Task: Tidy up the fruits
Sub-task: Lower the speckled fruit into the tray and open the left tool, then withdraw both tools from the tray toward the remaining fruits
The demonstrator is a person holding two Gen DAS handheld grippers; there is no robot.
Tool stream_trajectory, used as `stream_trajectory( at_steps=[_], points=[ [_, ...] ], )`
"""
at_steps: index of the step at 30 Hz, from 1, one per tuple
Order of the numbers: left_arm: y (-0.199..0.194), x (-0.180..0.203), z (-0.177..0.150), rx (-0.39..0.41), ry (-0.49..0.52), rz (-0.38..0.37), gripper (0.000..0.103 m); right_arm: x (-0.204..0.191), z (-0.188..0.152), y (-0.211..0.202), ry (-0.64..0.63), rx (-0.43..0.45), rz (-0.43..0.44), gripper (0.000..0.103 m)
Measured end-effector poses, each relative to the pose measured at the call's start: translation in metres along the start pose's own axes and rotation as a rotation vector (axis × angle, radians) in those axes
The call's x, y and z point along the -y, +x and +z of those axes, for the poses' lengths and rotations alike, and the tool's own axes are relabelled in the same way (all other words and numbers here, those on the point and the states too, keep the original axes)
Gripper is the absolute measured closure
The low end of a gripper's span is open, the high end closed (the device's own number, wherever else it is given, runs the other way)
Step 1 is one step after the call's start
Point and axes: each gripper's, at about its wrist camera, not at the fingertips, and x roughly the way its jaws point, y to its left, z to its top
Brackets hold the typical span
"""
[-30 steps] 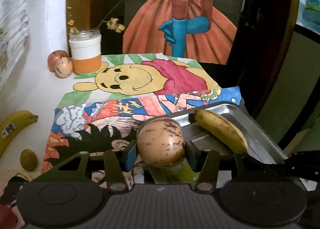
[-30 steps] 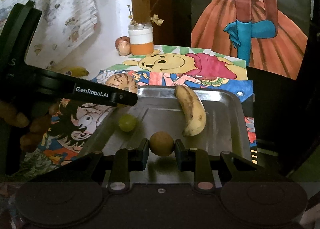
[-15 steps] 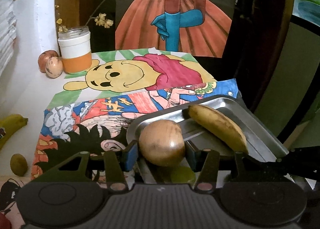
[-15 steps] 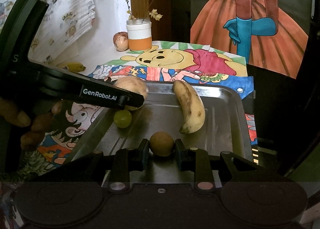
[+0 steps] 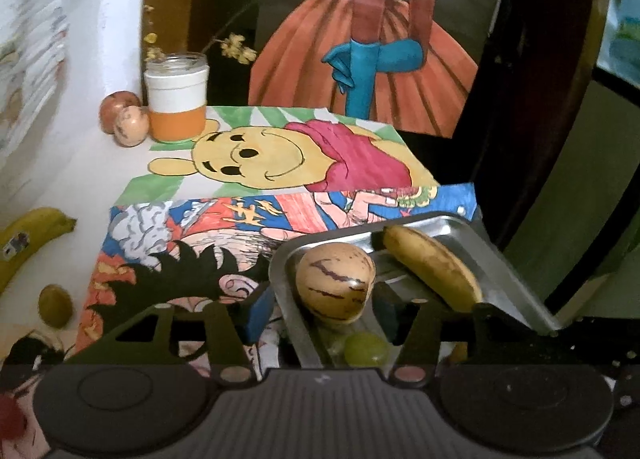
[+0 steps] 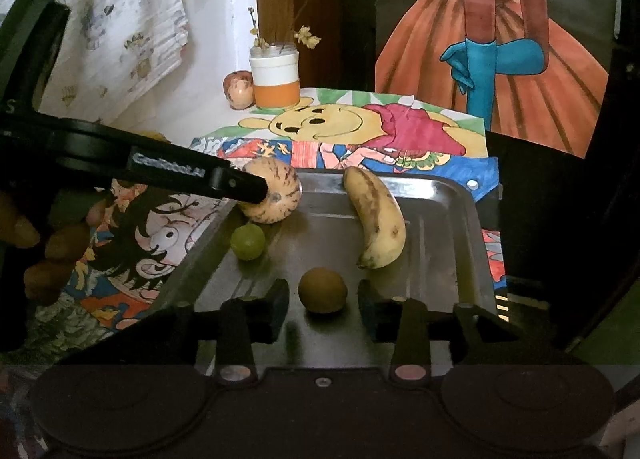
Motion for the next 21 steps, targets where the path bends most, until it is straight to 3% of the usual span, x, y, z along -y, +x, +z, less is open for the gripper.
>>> stream_trajectory(
  at_steps=[5,14,21],
  points=[
    [-0.031,-0.004,-0.004,0.038,-0.059,0.01,0.024,-0.005,0.001,-0.017,0.007,0.028,0.002,0.044],
    [-0.089,-0.007,-0.025,0.099,-0.129,0.064,0.007,-0.018,-0.003,-0.056,-0.001,0.071,0.016,0.027],
    [-0.137,-0.009,-0.053,0.145,-0.174,0.126,0.0,-0.026,-0.016,-0.086,0.012,0.078,0.04,0.013]
  ],
)
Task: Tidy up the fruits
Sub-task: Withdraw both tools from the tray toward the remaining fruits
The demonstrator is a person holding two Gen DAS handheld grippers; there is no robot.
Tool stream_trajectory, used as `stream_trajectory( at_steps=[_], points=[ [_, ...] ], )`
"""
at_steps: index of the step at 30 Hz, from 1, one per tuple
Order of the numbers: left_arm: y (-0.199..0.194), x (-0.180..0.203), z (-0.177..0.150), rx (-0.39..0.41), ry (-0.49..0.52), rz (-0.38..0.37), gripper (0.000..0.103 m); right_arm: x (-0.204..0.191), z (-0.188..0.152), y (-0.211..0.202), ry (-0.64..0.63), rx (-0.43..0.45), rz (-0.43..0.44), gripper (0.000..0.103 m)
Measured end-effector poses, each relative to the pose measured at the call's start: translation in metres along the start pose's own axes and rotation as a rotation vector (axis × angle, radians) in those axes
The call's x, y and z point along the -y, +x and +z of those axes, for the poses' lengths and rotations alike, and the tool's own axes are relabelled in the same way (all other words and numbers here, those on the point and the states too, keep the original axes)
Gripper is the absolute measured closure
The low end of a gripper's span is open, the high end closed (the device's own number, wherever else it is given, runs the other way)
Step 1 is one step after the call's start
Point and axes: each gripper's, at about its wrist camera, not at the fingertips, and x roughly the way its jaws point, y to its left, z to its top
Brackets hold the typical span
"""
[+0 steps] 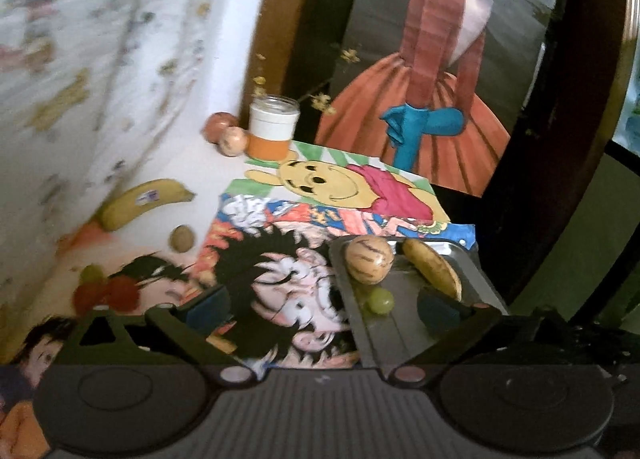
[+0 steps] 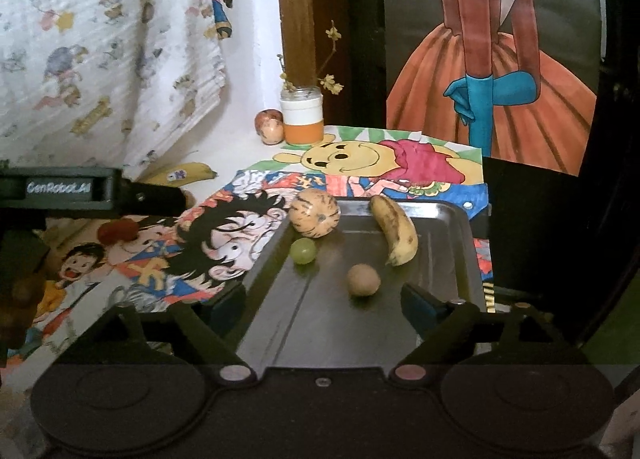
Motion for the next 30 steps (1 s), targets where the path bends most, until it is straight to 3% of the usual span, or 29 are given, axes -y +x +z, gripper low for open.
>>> stream_trajectory(
  at_steps=[5,13,20,30],
  points=[
    [-0.032,-0.008,-0.018,0.006,-0.012,0.056,0.0,-0.011,-0.008,-0.022,-0.006,-0.002,0.026,0.001],
    [-0.064,-0.015,-0.054,-0.026,0.011,0.155,0.0,-0.03,-0.021,-0.045,-0.023,-0.032,0.05,0.001],
    [-0.085,-0.024,-0.081,-0.08,0.038,0.29,0.0,-0.04,-0.04,-0.052,-0.011,-0.136,0.05,0.001],
    [-0.118,-0.048,-0.102,-0.108,0.033,0.363,0.0,-0.057,-0.052,-0.062,-0.039,-0.232,0.045,0.001]
  ],
)
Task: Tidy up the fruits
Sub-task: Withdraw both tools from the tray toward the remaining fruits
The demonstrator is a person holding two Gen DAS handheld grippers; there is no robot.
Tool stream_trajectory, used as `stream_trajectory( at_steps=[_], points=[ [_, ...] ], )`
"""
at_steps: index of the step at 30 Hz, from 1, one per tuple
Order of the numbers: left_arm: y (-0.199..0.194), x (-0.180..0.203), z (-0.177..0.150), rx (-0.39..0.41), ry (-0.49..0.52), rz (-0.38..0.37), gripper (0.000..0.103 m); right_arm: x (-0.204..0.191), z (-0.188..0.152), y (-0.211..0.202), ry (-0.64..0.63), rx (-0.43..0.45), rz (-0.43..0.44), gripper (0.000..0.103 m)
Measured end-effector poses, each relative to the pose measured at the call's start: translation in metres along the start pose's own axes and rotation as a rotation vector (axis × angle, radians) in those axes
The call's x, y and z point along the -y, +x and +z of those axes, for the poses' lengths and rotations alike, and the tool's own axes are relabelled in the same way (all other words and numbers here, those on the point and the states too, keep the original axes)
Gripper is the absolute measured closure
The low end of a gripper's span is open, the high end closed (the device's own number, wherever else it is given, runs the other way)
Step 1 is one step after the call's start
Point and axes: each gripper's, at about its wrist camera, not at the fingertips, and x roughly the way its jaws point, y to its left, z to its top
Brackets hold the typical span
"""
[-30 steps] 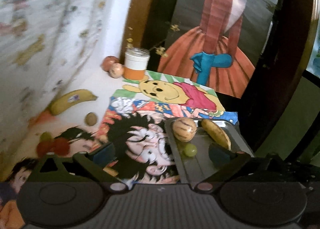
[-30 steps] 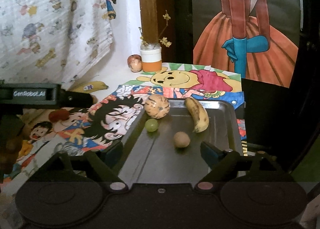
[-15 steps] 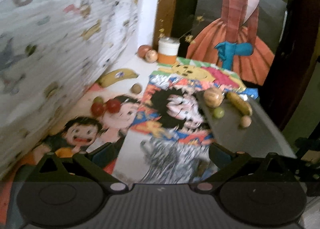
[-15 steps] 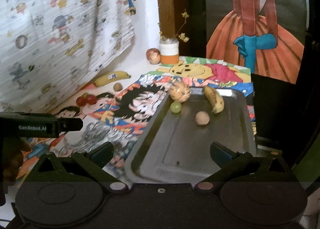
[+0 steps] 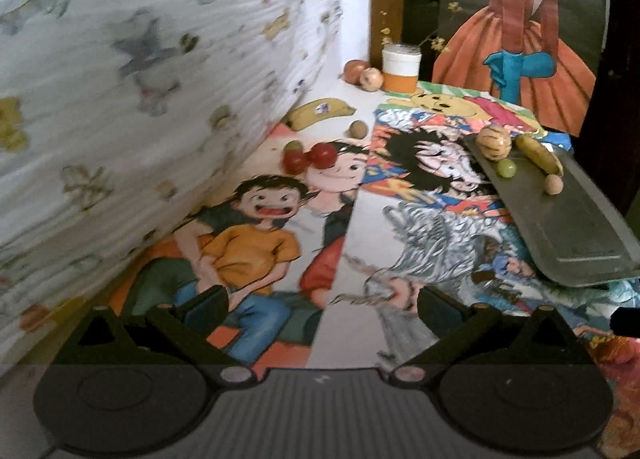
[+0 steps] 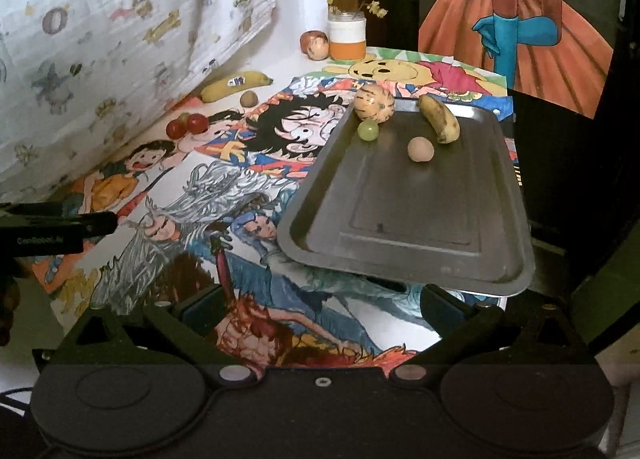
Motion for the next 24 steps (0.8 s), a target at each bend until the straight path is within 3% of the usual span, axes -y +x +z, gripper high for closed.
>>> stream_trajectory(
  at_steps=[7,13,19,24],
  points=[
    [-0.003,-0.026,0.005,0.007,-0.021,0.072,0.0,-0.012,0.04,-0.006,-0.105,-0.012,0.104,0.001],
    [0.001,-0.039,0.017,0.028,-0.034,0.059,0.0,-0.026,0.1,-0.012,-0.244,0.042,0.176,0.001],
    [0.009,-0.046,0.032,0.053,-0.053,0.038,0.0,-0.038,0.167,-0.014,-0.434,0.187,0.268,0.001],
    [0.019,-0.047,0.045,0.072,-0.072,0.031,0.0,-0.039,0.212,0.002,-0.503,0.304,0.331,0.001]
  ],
)
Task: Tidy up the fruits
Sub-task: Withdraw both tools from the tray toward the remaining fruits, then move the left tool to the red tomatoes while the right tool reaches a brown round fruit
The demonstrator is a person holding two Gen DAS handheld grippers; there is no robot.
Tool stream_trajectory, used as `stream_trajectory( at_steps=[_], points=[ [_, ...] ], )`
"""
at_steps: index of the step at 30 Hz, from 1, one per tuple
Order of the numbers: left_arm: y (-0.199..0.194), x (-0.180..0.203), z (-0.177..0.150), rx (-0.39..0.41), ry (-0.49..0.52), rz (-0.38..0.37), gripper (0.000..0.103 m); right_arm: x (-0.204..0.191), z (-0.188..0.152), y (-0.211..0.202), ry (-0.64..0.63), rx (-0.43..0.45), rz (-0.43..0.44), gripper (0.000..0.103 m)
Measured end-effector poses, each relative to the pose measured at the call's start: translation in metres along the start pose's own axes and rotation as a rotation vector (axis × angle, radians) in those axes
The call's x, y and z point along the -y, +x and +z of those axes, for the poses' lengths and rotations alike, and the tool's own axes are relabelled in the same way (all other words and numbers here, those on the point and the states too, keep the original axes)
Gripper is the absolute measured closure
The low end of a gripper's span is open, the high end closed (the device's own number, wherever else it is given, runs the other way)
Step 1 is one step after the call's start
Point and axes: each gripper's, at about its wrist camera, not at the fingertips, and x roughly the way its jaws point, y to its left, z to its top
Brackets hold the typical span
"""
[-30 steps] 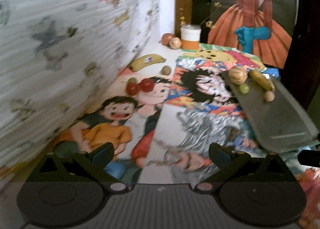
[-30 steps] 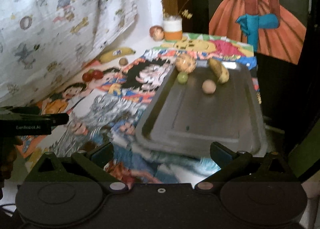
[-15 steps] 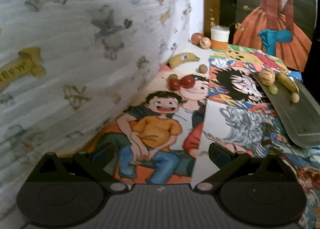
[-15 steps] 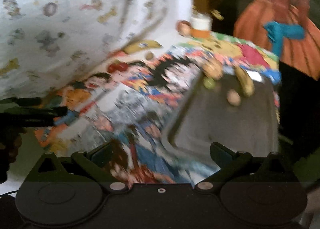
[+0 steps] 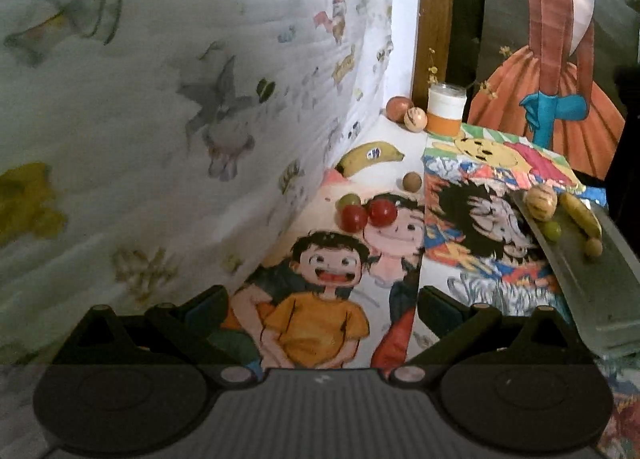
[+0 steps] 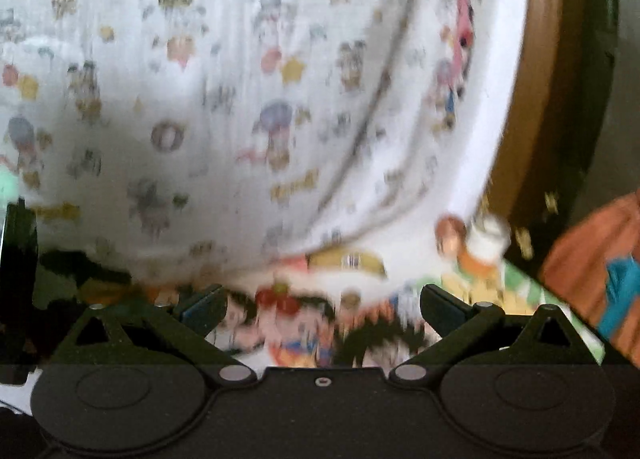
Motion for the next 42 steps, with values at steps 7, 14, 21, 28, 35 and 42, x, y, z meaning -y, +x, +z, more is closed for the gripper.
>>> stream_trajectory(
  at_steps=[7,14,21,28,35,42],
  points=[
    [0.017,0.011,0.009,0.033,0.083,-0.016,0.0,0.019,0.005,0.045,-0.178,-0.002,0.051,0.001],
    [0.039,0.02,0.008,0.047,0.251,0.024,0.0,0.02,-0.026,0.089,-0.344,-0.074,0.136,0.001],
    [0.067,0.025,0.012,0.047,0.343,0.047,0.0,0.022,-0.05,0.133,-0.425,-0.139,0.195,0.001],
    [0.09,0.032,0.016,0.06,0.482,0.062,0.0,0.018,-0.069,0.165,-0.643,-0.179,0.247,0.001],
    [0.106,0.041,0.018,0.07,0.548,0.039,0.0,0.028,-0.071,0.196,-0.612,-0.185,0.254,0.003],
    [0.12,0.045,0.024,0.07,0.559,0.008,0.005,0.036,-0.07,0.222,-0.597,-0.2,0.28,0.009]
  ],
)
